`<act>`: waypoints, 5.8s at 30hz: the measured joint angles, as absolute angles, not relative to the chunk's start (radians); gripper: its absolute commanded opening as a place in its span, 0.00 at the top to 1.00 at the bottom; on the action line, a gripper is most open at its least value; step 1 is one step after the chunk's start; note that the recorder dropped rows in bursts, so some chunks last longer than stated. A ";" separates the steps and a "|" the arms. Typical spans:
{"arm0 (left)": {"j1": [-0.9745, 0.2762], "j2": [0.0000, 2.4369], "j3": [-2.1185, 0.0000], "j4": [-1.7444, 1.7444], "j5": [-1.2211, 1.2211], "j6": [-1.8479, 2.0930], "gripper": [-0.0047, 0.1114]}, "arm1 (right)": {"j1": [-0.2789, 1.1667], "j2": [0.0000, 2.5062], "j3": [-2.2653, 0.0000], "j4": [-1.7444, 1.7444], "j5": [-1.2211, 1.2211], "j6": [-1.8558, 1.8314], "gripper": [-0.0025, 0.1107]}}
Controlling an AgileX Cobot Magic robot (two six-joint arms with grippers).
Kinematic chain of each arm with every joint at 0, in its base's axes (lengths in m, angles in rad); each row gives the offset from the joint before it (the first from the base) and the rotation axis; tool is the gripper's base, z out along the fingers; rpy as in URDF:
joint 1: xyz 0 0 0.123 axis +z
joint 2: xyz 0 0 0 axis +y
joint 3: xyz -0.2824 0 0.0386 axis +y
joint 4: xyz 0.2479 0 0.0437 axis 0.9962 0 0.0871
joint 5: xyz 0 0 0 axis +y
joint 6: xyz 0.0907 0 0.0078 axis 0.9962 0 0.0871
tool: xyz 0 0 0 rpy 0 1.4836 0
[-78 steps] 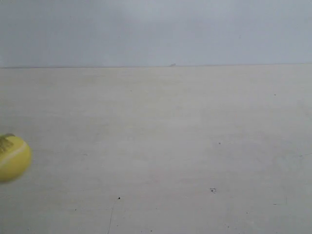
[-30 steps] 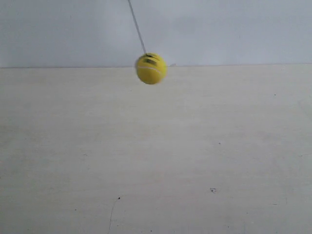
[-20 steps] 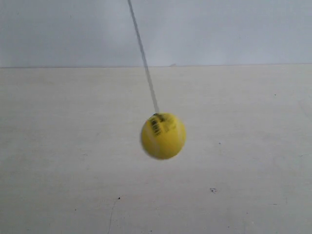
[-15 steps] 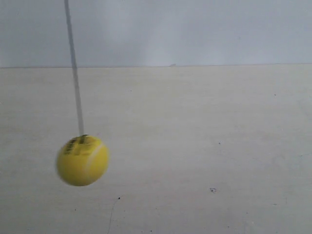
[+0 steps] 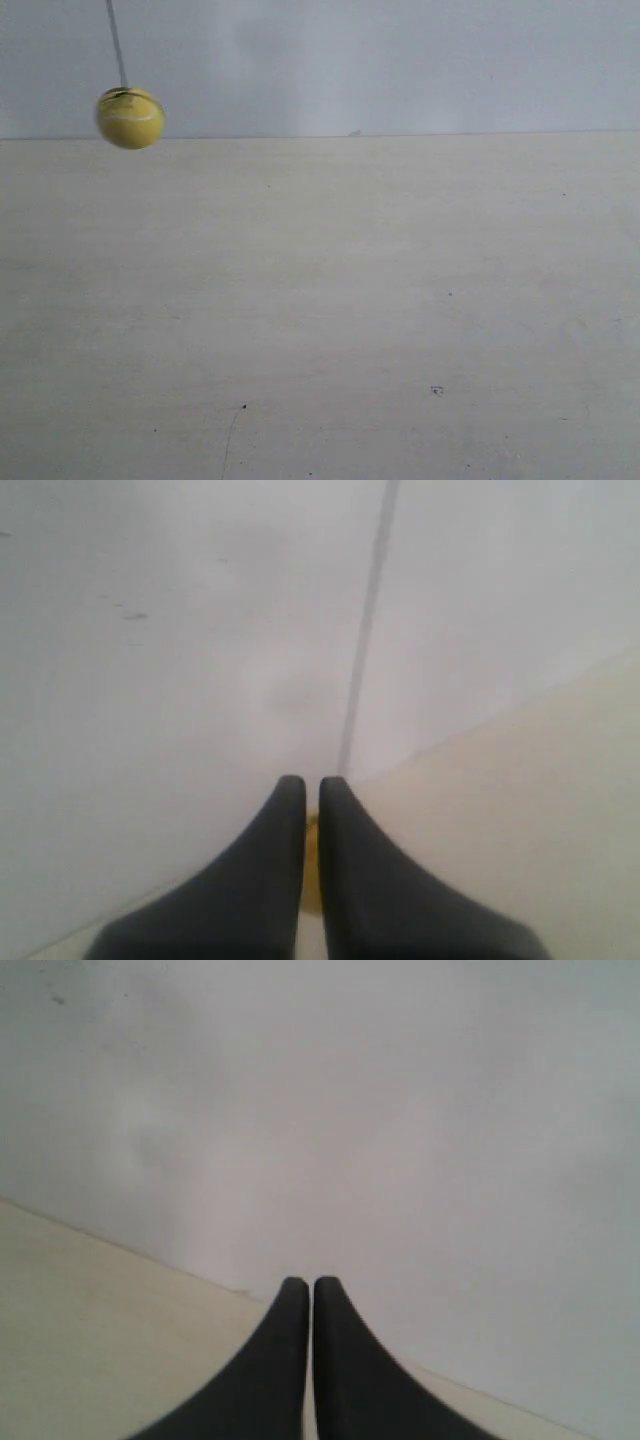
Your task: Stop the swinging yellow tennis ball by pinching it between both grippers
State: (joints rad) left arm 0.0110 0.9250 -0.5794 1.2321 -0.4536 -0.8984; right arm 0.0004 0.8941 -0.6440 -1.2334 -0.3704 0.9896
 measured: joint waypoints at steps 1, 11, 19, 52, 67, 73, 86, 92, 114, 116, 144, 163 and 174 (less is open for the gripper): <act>0.011 0.944 -0.581 1.268 -0.492 -0.935 0.92 | 0.000 0.904 -0.644 -1.254 -0.394 1.018 0.98; 0.011 1.111 -0.587 1.416 -0.669 -1.046 0.92 | 0.000 0.951 -0.644 -1.415 -0.460 1.144 0.98; 0.011 1.166 -0.587 1.405 -0.756 -1.000 0.92 | 0.000 0.990 -0.646 -1.421 -0.478 1.107 0.98; 0.011 1.589 -0.696 1.440 -0.969 -0.844 0.92 | 0.000 1.532 -0.646 -1.270 -0.797 0.743 0.98; 0.011 1.611 -0.696 1.436 -1.058 -0.802 0.92 | 0.010 1.540 -0.646 -1.255 -0.964 0.716 0.98; 0.011 1.611 -0.696 1.418 -1.062 -0.795 0.92 | 0.010 1.540 -0.646 -1.251 -0.994 0.716 0.98; 0.011 1.624 -0.696 1.400 -1.104 -0.781 0.92 | 0.146 1.577 -0.646 -1.135 -0.891 0.582 0.98; -0.013 1.696 -0.696 1.389 -1.104 -0.750 0.92 | 0.152 1.613 -0.648 -1.082 -0.873 0.544 0.98; -0.039 1.757 -0.749 1.357 -1.139 -0.696 0.92 | 0.309 1.776 -0.832 -1.123 -0.895 0.581 0.98; -0.065 1.757 -0.749 1.357 -1.139 -0.696 0.92 | 0.325 1.778 -0.843 -1.119 -0.879 0.581 0.98; -0.089 1.757 -0.754 1.370 -1.127 -0.702 0.92 | 0.338 1.780 -0.845 -1.135 -0.890 0.627 0.98; -0.089 1.757 -0.754 1.378 -1.152 -0.704 0.92 | 0.368 1.780 -0.845 -1.135 -0.843 0.627 0.98; -0.089 1.757 -0.754 1.382 -1.152 -0.704 0.92 | 0.368 1.780 -0.845 -1.135 -0.841 0.629 0.98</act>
State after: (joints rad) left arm -0.0887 1.7574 -0.7536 1.3816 -1.1518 -0.7041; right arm 0.3677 1.7803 -0.8454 -1.1354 -0.8409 0.6288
